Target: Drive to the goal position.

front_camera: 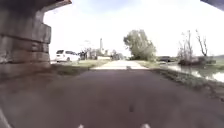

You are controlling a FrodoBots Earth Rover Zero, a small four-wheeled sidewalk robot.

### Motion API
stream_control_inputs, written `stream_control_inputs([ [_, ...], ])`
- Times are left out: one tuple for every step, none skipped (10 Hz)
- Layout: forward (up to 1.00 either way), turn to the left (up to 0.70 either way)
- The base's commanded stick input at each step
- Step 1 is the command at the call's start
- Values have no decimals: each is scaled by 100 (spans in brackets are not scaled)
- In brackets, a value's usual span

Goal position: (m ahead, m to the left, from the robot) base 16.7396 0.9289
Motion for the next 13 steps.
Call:
stream_control_inputs([
  [100, 0],
  [100, 0],
  [100, 0],
  [100, 0],
  [100, 0],
  [100, 0],
  [100, 0],
  [100, 0],
  [100, 0],
  [100, 0],
  [100, 0],
  [100, 0],
  [100, 0],
])
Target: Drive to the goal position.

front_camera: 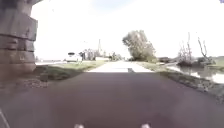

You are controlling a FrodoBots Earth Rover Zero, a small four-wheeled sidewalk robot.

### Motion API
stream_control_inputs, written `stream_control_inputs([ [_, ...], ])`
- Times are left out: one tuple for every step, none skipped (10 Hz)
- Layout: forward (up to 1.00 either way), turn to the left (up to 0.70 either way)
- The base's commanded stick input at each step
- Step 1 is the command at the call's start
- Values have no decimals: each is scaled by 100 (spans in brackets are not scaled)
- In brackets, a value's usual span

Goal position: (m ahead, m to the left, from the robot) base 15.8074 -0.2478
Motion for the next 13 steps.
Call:
stream_control_inputs([
  [100, 0],
  [100, 0],
  [100, 0],
  [100, 0],
  [100, 0],
  [100, 0],
  [100, 0],
  [100, 0],
  [100, 0],
  [100, 0],
  [100, 0],
  [100, 0],
  [100, 0],
])
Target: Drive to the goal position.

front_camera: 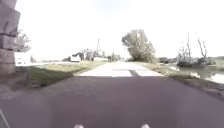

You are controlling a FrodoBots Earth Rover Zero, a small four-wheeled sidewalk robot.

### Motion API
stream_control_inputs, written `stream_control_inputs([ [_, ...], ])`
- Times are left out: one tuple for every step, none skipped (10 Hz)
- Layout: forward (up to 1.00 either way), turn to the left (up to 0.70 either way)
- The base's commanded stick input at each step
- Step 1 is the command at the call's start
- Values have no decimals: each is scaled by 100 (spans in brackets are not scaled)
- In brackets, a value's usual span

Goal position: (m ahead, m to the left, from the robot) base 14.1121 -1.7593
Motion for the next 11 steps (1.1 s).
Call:
stream_control_inputs([
  [100, 0],
  [100, 0],
  [100, 0],
  [100, 0],
  [100, 0],
  [100, 0],
  [100, 0],
  [100, 0],
  [100, 0],
  [100, 0],
  [100, 3],
])
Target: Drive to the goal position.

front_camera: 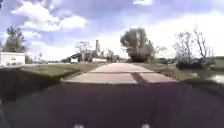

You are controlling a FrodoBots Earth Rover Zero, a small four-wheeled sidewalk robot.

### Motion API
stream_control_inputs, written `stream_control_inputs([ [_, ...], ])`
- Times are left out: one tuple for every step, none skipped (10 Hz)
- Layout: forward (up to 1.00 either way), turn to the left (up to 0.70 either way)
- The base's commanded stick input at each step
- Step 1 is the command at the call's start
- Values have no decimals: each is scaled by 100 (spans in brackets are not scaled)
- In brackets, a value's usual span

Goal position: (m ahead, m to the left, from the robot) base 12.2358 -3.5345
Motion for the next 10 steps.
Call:
stream_control_inputs([
  [100, 10],
  [100, 18],
  [100, 26],
  [100, 33],
  [100, 39],
  [100, 29],
  [100, 16],
  [100, 3],
  [100, 0],
  [100, 0],
])
